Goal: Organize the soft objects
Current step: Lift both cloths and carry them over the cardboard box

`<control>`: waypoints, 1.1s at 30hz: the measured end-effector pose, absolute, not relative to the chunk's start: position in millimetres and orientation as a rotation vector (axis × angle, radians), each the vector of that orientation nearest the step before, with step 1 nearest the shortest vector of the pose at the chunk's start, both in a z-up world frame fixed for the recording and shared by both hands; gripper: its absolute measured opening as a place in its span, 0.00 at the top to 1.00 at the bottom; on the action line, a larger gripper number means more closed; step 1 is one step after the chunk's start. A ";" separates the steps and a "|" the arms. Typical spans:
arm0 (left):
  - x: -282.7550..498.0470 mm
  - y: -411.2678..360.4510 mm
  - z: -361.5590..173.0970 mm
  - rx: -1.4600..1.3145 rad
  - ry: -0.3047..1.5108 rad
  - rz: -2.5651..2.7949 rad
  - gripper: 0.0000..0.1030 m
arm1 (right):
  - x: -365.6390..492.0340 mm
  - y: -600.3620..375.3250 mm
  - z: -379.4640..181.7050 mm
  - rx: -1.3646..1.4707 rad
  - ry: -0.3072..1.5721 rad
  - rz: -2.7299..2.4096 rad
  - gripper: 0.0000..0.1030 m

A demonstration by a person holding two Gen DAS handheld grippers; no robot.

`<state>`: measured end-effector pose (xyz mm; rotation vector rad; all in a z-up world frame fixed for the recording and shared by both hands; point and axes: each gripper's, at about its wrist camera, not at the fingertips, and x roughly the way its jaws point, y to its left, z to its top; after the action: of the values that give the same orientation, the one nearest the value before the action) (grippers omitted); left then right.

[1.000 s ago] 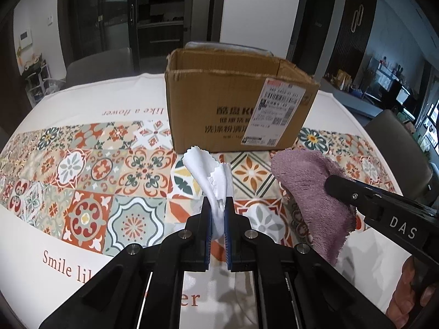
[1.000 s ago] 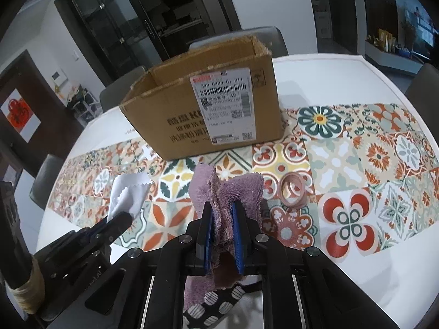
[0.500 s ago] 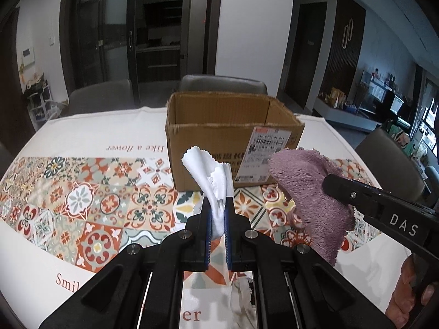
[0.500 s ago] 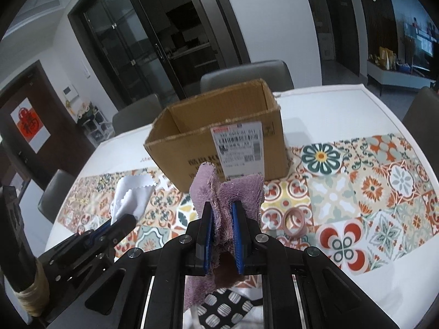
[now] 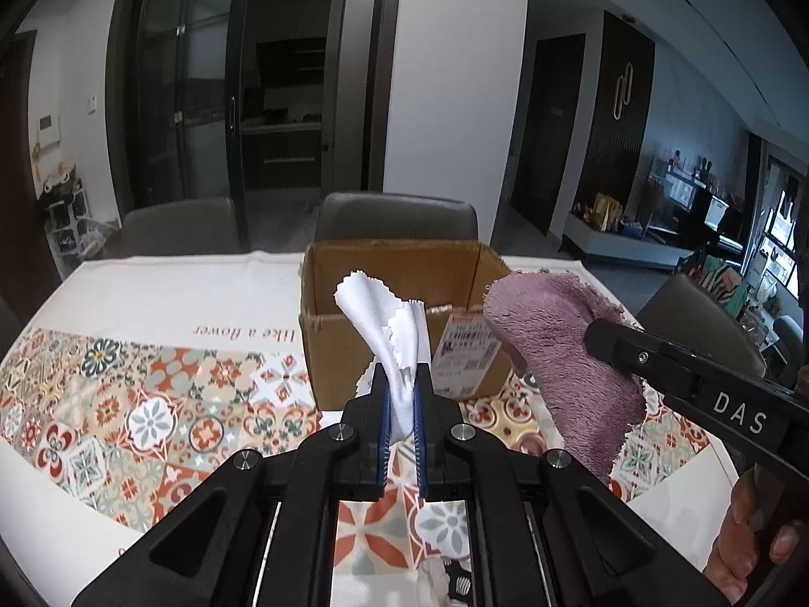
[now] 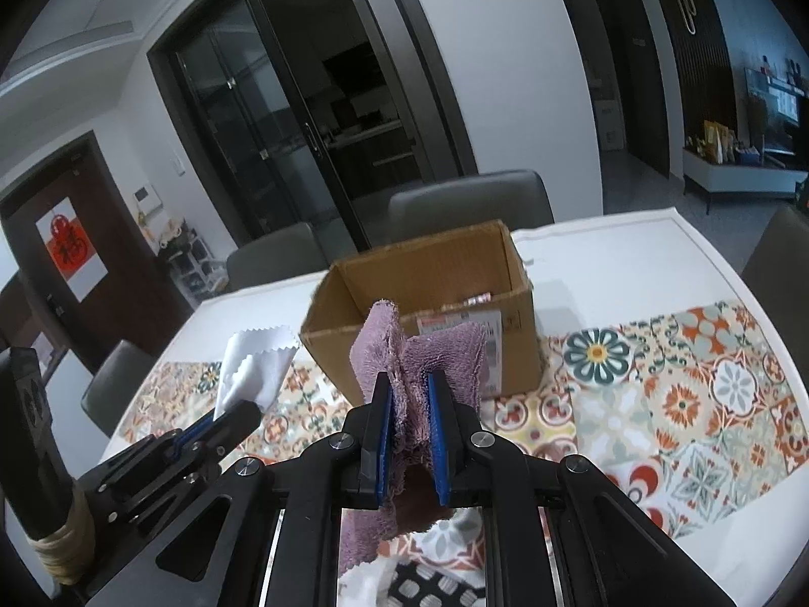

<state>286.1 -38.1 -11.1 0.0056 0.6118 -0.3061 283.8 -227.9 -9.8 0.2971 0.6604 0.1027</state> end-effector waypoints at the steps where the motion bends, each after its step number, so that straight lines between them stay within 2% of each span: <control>1: 287.2 -38.0 -9.2 0.004 0.609 -0.309 0.91 | 284.6 -227.9 -6.7 0.297 0.652 0.104 0.86; 19: 318.9 -39.2 17.8 0.016 0.519 -0.317 0.91 | 310.8 -230.7 30.6 0.284 0.545 0.123 0.86; 33: 362.1 -41.0 18.9 0.037 0.500 -0.308 0.91 | 357.2 -231.0 37.3 0.261 0.519 0.137 0.86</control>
<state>362.1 -41.0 18.9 0.0369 0.5002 -0.3081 357.2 -231.0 37.3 0.2609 0.5187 0.1368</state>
